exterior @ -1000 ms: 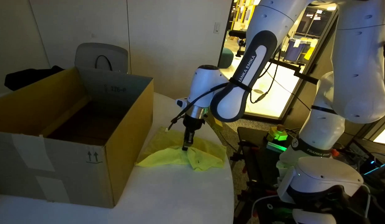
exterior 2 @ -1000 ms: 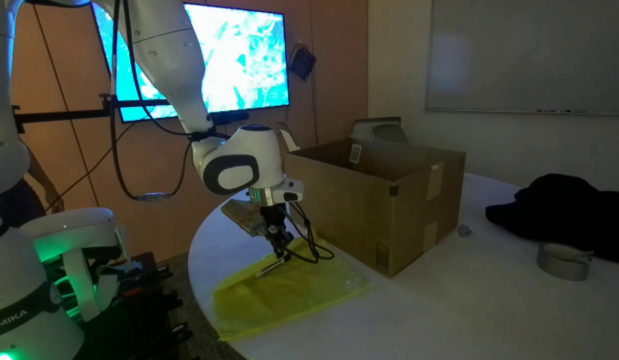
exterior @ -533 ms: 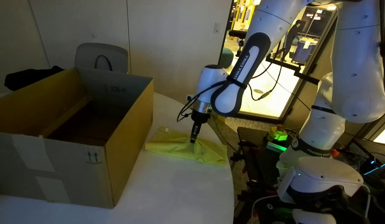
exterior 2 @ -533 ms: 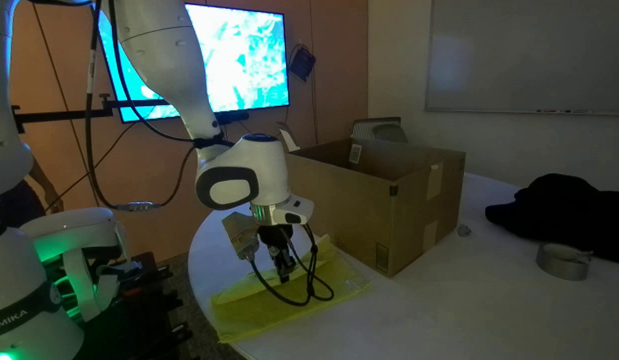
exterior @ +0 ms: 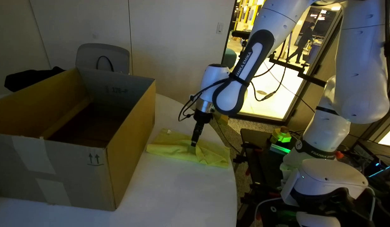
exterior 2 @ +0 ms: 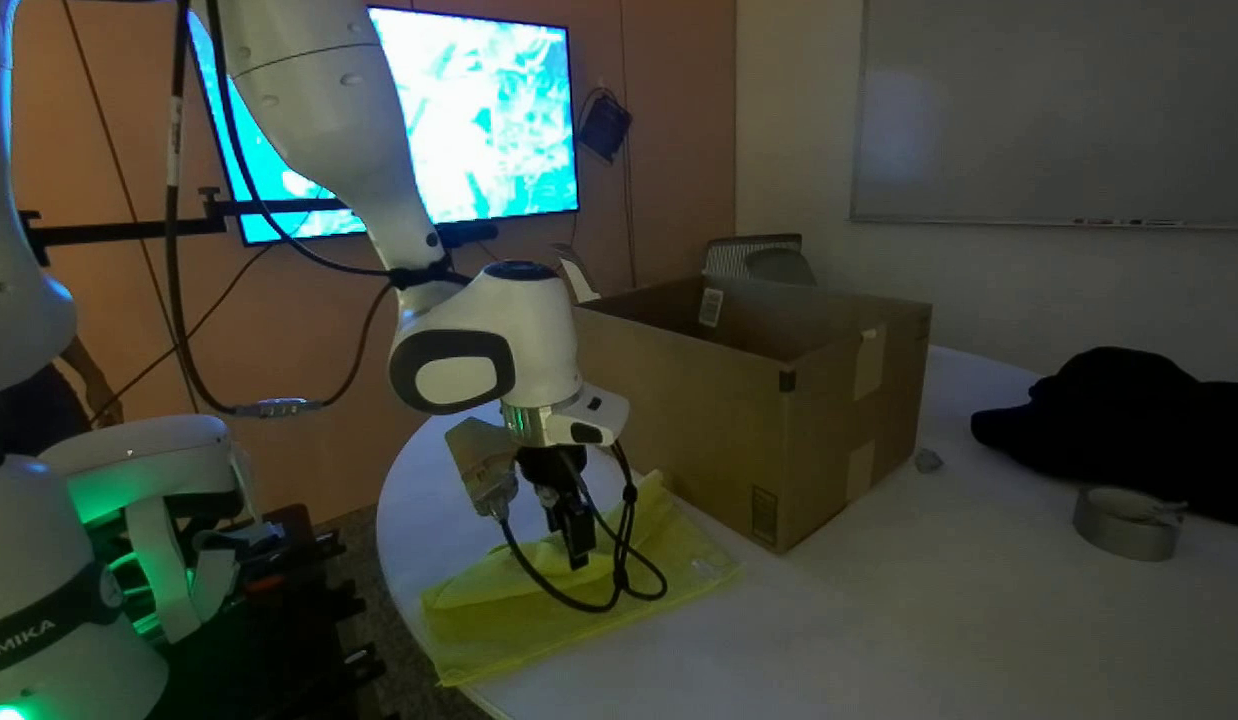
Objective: Put the marker in the towel, fold the towel, and then put the folded towel in the box
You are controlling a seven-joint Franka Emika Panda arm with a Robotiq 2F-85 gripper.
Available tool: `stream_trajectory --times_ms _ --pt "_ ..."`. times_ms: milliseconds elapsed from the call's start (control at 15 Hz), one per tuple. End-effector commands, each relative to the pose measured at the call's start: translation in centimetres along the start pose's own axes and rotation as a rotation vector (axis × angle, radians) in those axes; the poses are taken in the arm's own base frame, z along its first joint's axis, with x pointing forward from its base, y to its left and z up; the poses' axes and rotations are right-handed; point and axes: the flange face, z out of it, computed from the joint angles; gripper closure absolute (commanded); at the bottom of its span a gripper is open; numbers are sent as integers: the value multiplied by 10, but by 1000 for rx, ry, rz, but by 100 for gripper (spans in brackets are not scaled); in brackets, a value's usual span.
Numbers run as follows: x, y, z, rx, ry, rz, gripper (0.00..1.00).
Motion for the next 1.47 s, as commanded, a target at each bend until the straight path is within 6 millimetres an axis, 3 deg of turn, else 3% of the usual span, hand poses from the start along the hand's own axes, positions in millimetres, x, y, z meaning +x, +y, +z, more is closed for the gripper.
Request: stream_trajectory --times_ms 0,467,1000,1133,1400 --pt "-6 15 -16 -9 11 -1 0" --pt "-10 46 -2 -33 -24 -41 0" --pt "-17 51 28 -30 -87 -118 0" --pt "-19 51 35 -29 -103 -129 25" --pt "-22 51 42 -21 -127 -140 58"
